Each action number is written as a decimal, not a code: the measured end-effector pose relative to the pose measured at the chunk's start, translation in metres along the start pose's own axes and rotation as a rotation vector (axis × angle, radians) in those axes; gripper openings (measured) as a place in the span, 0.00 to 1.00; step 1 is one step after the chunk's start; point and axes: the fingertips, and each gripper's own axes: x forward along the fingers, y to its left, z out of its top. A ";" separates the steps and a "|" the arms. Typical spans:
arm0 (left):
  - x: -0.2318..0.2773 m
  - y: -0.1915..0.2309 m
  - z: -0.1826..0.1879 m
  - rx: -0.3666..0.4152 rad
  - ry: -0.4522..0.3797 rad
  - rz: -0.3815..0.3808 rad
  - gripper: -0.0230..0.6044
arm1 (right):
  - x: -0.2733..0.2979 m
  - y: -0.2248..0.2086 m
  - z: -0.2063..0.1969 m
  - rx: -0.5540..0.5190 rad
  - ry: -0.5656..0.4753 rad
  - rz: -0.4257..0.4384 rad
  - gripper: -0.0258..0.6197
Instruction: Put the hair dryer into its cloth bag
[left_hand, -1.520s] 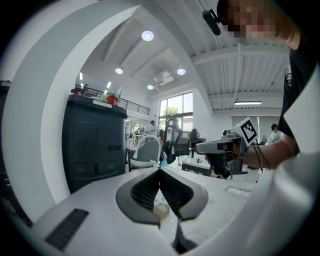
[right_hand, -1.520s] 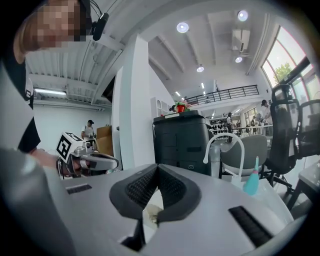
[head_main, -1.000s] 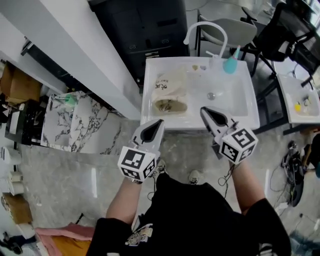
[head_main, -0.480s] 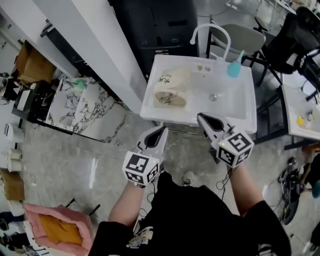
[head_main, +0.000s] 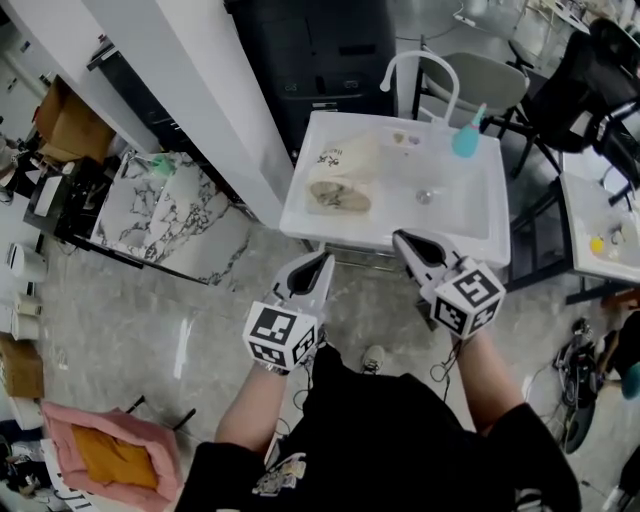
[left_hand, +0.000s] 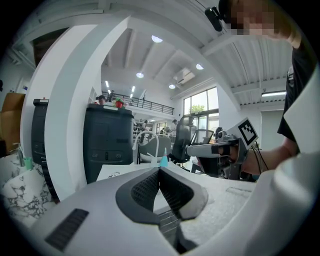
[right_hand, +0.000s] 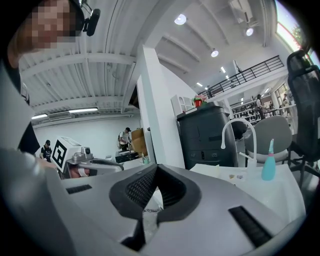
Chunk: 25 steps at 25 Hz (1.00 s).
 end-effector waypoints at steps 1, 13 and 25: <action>0.000 0.000 0.001 -0.002 -0.002 0.001 0.04 | 0.000 0.001 0.000 -0.001 0.000 0.002 0.04; 0.000 0.003 0.001 -0.005 0.001 -0.004 0.04 | 0.004 0.004 -0.004 0.002 0.006 0.002 0.04; -0.006 0.002 0.000 0.005 0.007 -0.004 0.04 | 0.003 0.010 -0.005 0.000 0.004 0.004 0.04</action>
